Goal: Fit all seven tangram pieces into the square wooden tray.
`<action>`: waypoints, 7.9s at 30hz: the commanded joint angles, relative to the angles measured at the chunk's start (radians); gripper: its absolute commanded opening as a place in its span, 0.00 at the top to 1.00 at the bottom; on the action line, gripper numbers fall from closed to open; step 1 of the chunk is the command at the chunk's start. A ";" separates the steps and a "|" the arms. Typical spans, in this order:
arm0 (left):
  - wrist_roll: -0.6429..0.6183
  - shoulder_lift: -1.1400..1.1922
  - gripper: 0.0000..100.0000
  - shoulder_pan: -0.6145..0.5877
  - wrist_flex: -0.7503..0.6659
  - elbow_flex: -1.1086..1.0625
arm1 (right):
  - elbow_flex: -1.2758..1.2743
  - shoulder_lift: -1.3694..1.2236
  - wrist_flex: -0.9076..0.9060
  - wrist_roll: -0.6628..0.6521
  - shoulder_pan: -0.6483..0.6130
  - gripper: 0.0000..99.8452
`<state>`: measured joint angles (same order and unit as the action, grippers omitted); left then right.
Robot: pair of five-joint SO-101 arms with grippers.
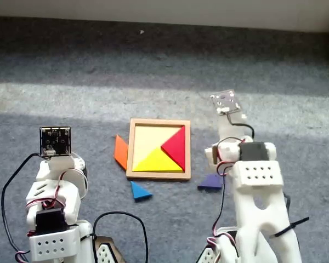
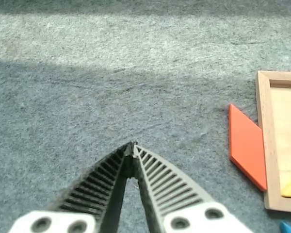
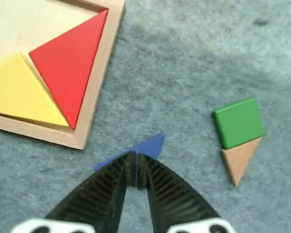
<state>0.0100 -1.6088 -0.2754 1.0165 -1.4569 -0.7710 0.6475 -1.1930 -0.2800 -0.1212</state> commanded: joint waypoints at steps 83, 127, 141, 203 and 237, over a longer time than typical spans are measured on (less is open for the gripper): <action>-0.005 -0.007 1.00 -0.001 -0.005 -0.012 | -0.229 -0.025 0.390 -0.121 0.231 0.95; -0.003 -0.007 1.00 -0.007 -0.002 -0.012 | 0.699 -0.937 0.182 -0.512 -0.397 0.95; -0.003 -0.007 1.00 -0.007 -0.002 -0.012 | 0.898 -1.076 0.074 -0.646 -0.404 0.83; -0.003 -0.007 1.00 -0.002 -0.003 -0.010 | 0.998 -1.161 0.119 -0.275 -0.475 0.99; -0.003 -0.008 1.00 -0.007 -0.023 -0.012 | 1.402 -1.181 -0.464 -0.157 -0.380 0.99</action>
<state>0.0100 -1.6088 -0.2754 1.0134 -1.4737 0.6299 -0.6045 -1.6410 -0.4703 -0.5263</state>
